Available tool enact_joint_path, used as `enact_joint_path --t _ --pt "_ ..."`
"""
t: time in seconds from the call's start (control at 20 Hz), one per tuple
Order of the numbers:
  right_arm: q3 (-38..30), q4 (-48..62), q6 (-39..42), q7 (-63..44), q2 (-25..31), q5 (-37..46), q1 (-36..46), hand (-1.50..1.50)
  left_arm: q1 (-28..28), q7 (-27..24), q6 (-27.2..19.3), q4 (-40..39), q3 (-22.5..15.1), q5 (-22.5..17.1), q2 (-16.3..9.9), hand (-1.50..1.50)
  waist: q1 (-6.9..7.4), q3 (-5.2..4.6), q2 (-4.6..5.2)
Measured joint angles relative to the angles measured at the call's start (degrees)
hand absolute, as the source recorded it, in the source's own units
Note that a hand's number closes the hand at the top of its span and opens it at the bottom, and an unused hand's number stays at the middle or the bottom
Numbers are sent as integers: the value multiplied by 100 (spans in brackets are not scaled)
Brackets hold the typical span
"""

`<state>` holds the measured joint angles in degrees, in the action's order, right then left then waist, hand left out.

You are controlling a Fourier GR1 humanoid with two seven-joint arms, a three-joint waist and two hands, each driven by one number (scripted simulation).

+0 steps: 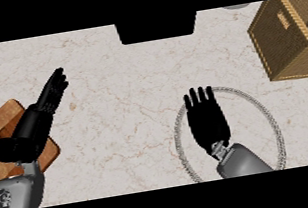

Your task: Pick the squash from the placemat and place it in the basket

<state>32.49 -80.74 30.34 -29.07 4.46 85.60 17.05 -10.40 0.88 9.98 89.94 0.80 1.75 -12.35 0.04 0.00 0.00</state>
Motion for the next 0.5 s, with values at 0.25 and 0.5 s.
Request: enact_joint_path --t 0.25,0.5 --pt "-175 306 60 221 5 26 -15 150 48 -18 12 12 -10 106 83 0 3 -2 -2" --pt "-118 320 128 360 9 135 -108 150 51 69 98 133 115 62 44 0 16 -25 -47"
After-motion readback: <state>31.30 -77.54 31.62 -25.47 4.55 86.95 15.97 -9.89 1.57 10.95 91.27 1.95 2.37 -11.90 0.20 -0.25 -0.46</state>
